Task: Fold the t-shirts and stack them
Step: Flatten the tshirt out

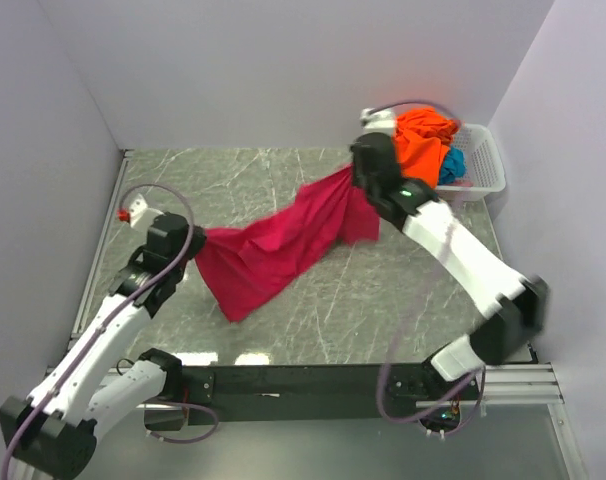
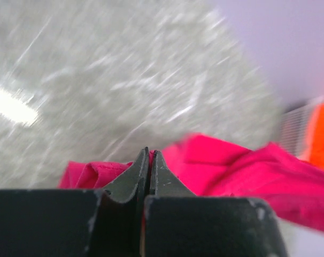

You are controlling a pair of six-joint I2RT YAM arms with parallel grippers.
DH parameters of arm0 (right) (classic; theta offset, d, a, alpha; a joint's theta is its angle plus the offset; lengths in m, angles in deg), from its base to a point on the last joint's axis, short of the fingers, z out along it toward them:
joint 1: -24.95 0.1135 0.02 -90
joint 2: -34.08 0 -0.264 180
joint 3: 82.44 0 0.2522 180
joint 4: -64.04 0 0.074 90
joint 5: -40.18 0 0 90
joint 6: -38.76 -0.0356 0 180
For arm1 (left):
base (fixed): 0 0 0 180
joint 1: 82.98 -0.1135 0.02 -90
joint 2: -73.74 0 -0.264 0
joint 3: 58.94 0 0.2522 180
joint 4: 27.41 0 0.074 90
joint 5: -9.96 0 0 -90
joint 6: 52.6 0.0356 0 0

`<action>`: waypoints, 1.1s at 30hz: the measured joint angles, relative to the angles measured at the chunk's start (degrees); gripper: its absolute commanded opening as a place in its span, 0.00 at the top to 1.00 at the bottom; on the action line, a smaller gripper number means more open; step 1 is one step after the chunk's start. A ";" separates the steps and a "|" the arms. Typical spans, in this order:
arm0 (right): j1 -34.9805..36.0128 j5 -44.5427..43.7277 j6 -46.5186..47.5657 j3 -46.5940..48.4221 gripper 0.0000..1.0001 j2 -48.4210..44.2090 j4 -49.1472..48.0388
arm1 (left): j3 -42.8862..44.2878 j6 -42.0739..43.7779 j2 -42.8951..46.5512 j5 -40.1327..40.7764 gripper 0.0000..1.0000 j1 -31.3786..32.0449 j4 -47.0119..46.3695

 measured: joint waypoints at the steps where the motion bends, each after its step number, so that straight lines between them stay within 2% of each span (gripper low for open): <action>1: 0.02 -0.31 0.15 -0.46 1.00 -4.28 0.04 | 1.07 0.04 1.29 0.52 0.99 0.00 0.02; 9: 0.04 1.01 0.55 -4.48 1.00 -32.22 1.01 | 12.39 2.43 11.93 4.55 0.99 0.00 0.00; 17: 0.04 6.34 0.50 -0.15 1.00 -47.01 5.22 | 20.26 6.34 21.57 4.31 0.99 0.07 -2.10; 21: 0.04 8.37 0.07 1.90 1.00 -50.21 6.16 | 23.58 8.48 22.58 2.99 0.99 0.07 -4.35; 25: 0.04 5.20 -1.84 1.49 1.00 -49.99 7.41 | 25.46 9.70 19.61 5.03 0.99 0.11 -5.07; 30: -2.45 -0.09 -6.43 -3.21 1.00 -44.09 9.42 | 26.49 9.53 7.78 10.80 0.99 0.09 -3.32; 33: -10.69 4.76 -10.10 -12.28 1.00 -37.88 7.98 | 24.09 8.17 -1.03 12.17 0.99 -0.09 -1.20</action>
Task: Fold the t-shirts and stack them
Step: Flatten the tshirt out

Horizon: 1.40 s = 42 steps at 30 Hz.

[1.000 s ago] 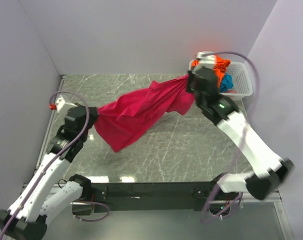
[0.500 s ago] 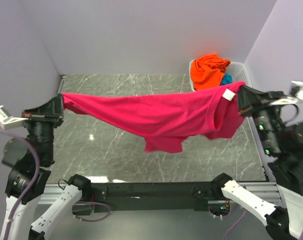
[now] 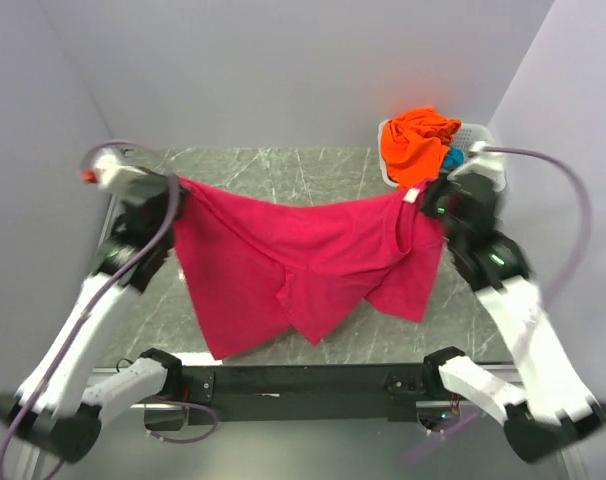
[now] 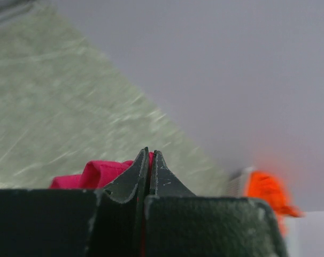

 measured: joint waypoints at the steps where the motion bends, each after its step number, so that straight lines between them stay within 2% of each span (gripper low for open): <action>1: -2.43 2.05 -0.94 -3.61 0.93 2.69 -1.16 | -2.05 -0.44 -2.99 -0.33 0.95 -0.26 0.07; 2: -4.33 4.22 -1.66 -7.21 0.90 5.14 -2.38 | -4.70 -0.59 -5.55 -0.92 0.84 -0.66 -0.02; 3: -5.25 5.88 -2.05 -9.73 0.87 7.89 -3.13 | -7.85 -0.63 -8.22 -2.49 0.79 -1.40 0.02; 4: -6.29 7.37 -2.32 -12.22 0.72 12.37 -3.69 | -10.16 -0.48 -10.54 -3.98 0.69 -2.27 0.11; 5: -6.69 8.87 -2.78 -13.77 0.58 16.83 -3.82 | -12.22 -0.28 -13.03 -5.33 0.32 -3.32 0.20; 7: -7.13 10.16 -2.91 -14.34 0.20 25.03 -3.21 | -14.03 -0.46 -18.40 -7.37 0.06 -5.70 0.96; 8: -7.19 10.40 -3.02 -13.25 0.13 29.40 -2.54 | -13.84 -0.59 -21.20 -8.15 0.01 -6.97 1.75; 12: -6.60 6.95 -3.63 -6.21 0.11 36.65 0.66 | -10.78 -0.98 -27.56 -9.84 0.01 -10.91 3.52; 16: -2.95 3.78 -4.00 -4.70 0.11 33.75 0.68 | -9.70 -1.38 -25.59 -10.86 0.01 -11.91 3.32; 20: 7.52 5.51 -4.20 -9.86 0.11 26.77 -0.04 | -12.35 -2.86 -21.97 -11.85 0.01 -11.93 2.71; 24: 19.67 13.46 -5.44 -18.75 0.11 21.40 -1.88 | -19.98 -4.63 -18.78 -13.90 0.00 -12.48 2.43; 28: 31.19 18.40 -7.54 -25.99 0.13 20.68 -2.54 | -24.20 -5.60 -17.88 -15.63 0.00 -14.36 2.62; 32: 41.31 19.10 -9.18 -26.93 0.16 22.99 -2.40 | -24.48 -5.60 -17.99 -17.29 0.00 -16.37 1.22; 36: 45.42 19.12 -10.23 -26.88 0.22 27.34 -2.54 | -24.48 -5.22 -20.37 -19.37 0.01 -18.58 -1.77; 41: 47.01 18.47 -10.75 -26.40 0.26 32.83 -1.81 | -24.52 -4.50 -24.94 -23.47 0.01 -23.41 -5.03; 42: 47.08 18.12 -10.86 -26.40 0.29 33.57 -1.70 | -24.59 -4.28 -25.90 -24.20 0.01 -24.37 -5.70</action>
